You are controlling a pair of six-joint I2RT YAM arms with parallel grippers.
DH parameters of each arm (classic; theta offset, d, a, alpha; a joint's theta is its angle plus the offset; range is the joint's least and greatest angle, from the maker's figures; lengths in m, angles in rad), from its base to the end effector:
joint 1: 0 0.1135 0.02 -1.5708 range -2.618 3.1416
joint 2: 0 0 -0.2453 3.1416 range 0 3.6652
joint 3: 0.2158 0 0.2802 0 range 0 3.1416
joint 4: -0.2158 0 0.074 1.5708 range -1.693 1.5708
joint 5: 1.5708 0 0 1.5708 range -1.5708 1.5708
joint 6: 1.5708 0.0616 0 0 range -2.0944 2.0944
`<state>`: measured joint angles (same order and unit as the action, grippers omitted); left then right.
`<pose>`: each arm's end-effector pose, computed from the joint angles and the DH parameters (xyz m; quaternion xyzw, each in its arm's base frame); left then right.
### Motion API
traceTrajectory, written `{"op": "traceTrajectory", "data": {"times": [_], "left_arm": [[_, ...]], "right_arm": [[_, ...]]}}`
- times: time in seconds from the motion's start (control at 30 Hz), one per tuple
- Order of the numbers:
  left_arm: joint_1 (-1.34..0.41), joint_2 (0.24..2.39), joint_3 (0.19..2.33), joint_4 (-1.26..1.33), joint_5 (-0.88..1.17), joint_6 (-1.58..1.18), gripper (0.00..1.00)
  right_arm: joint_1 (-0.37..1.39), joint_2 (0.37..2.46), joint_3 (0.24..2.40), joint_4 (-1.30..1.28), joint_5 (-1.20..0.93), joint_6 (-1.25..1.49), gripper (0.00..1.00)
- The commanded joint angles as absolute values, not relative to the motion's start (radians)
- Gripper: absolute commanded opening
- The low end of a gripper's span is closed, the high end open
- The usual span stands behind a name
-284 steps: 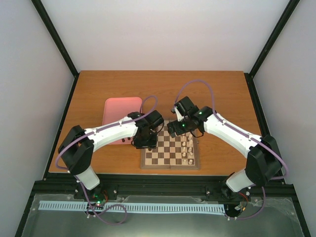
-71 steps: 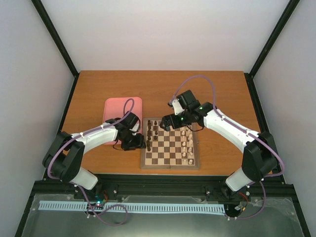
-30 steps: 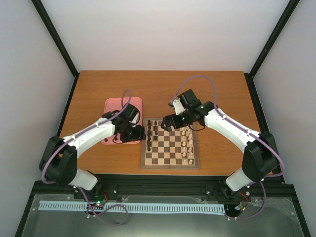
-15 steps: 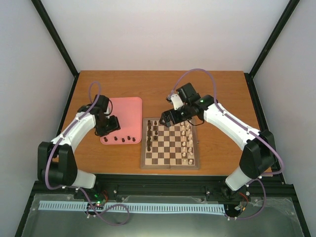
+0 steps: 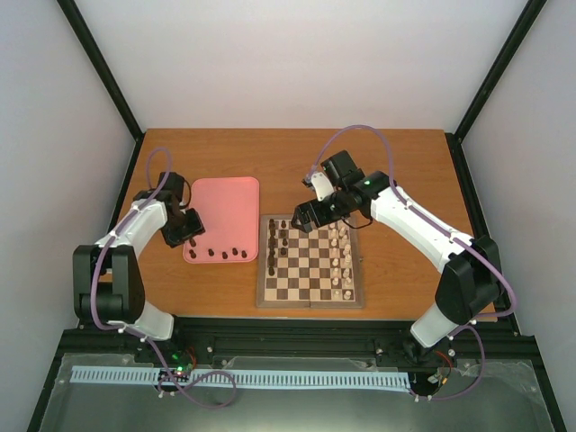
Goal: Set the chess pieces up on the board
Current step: Pick up the chess piece from the storage box.
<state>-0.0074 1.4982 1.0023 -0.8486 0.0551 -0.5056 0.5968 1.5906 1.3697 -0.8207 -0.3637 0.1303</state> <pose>0.3019 -0.0056 0.1486 -0.2418 0.9633 -0.0551 0.1022 0.2949 0.2269 0.2437 -0.2654 0.9126 0.2546 0.1783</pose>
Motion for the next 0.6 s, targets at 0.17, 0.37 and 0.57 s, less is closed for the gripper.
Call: {"op": "traceTrajectory", "data": {"times": [0.17, 0.37, 0.57], "left_arm": [[0.017, 1.591, 1.013, -0.772, 0.044, -0.485, 0.54], [0.017, 1.664, 1.068, -0.772, 0.050, -0.478, 0.47], [0.017, 1.699, 1.083, -0.772, 0.053, -0.476, 0.27]], "right_arm": [[0.589, 1.615, 1.382, -0.838, -0.380, 0.110, 1.00], [0.589, 1.632, 1.399, -0.851, -0.375, 0.102, 1.00], [0.588, 1.641, 1.397, -0.854, -0.366, 0.100, 1.00]]}}
